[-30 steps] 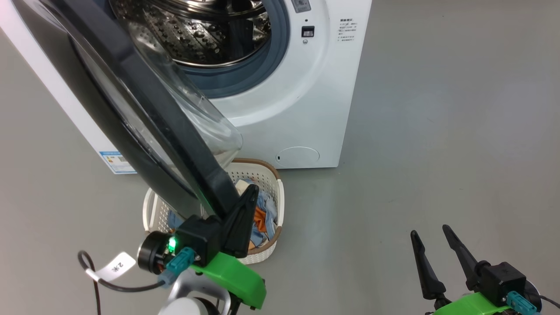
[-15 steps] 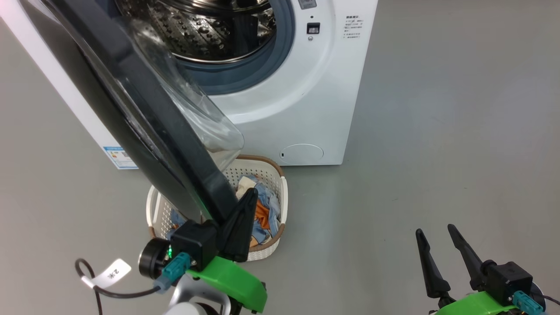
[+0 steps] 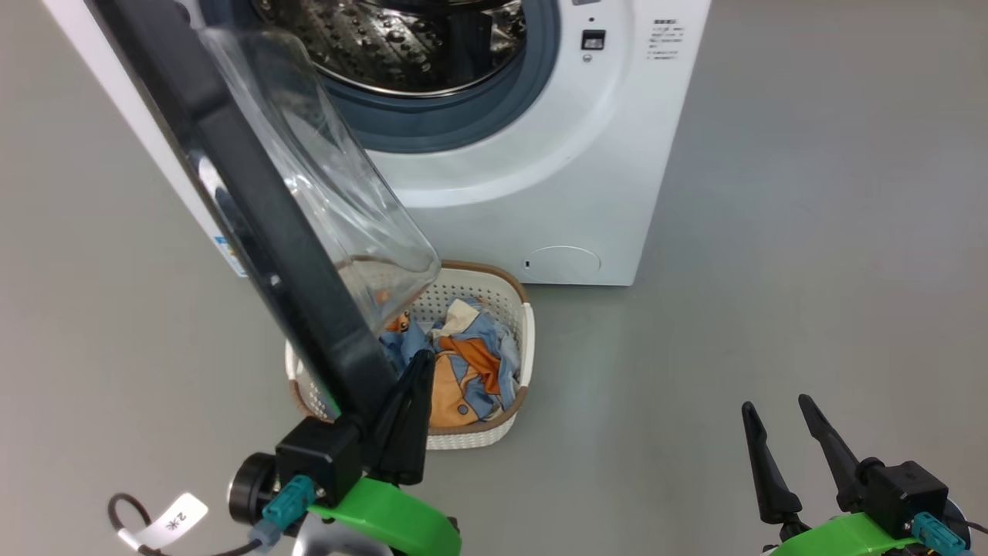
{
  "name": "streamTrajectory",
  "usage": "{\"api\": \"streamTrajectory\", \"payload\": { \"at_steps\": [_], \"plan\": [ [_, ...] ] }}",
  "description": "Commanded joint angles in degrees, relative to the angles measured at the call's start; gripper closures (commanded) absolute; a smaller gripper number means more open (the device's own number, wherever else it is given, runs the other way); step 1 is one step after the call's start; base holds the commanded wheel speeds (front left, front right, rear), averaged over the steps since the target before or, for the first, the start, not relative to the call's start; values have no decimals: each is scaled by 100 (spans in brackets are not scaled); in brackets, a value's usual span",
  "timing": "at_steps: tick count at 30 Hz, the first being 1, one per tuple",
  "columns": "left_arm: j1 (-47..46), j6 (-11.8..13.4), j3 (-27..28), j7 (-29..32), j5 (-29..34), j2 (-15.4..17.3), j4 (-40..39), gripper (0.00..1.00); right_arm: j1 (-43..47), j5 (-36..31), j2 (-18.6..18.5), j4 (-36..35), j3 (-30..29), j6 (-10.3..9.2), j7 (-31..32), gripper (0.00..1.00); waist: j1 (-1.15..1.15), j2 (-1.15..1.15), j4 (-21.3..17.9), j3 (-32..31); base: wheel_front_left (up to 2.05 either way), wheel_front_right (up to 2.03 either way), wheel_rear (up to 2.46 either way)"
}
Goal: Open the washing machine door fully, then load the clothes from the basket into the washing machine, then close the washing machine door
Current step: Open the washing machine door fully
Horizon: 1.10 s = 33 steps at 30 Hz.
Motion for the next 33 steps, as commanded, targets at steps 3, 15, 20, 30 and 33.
{"api": "streamTrajectory", "payload": {
  "at_steps": [3, 15, 20, 30, 33],
  "plan": [
    [-23, 222, 431, -41, 17, 287, -147, 100, -134, -29, -19, -120, 89, 9, -15, 0, 0, 0, 213, 27, 0, 0, 0],
    [339, 476, 503, -109, 71, 401, -406, 100, -104, -111, -19, -142, 35, 9, 48, 0, 0, 0, 828, -85, 0, 0, 0],
    [521, 638, 796, -171, -8, 550, -460, 100, -75, -112, -19, -167, 23, 9, 62, 0, 0, 0, 1092, -143, 0, 0, 0],
    [682, 871, 1543, -361, -174, 919, -393, 100, -12, -89, -19, -296, 73, 9, 106, 0, 0, 0, 1184, -253, 0, 0, 0],
    [674, 896, 1780, -439, -248, 1027, -304, 100, 13, -81, -19, -368, 92, 9, 124, 0, 0, 0, 1138, -262, 0, 0, 0]
  ]
}}
